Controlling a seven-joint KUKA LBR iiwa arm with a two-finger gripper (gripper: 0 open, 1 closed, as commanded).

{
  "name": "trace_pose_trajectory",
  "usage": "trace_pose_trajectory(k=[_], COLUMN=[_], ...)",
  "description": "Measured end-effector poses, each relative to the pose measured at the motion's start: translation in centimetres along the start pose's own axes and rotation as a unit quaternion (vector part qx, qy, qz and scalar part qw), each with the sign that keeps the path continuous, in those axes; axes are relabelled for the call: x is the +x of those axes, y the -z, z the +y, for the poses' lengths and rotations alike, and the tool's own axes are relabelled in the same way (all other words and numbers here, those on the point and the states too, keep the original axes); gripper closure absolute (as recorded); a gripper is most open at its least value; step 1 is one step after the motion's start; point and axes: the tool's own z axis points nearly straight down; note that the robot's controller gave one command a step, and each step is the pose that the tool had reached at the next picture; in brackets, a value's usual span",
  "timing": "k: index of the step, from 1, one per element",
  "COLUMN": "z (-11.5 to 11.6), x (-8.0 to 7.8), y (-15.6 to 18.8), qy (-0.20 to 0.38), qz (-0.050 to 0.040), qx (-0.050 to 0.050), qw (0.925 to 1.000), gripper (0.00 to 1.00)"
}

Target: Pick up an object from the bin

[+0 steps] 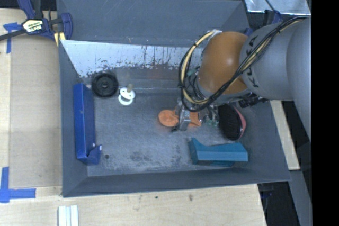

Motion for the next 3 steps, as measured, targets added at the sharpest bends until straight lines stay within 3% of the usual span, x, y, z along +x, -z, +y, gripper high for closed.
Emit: trace_pose_trajectory(k=[3], z=[0.00], x=[0.00], y=[0.00], qy=[0.000], qz=[0.0000], qx=[0.000], qw=[1.0000], gripper=[1.00])
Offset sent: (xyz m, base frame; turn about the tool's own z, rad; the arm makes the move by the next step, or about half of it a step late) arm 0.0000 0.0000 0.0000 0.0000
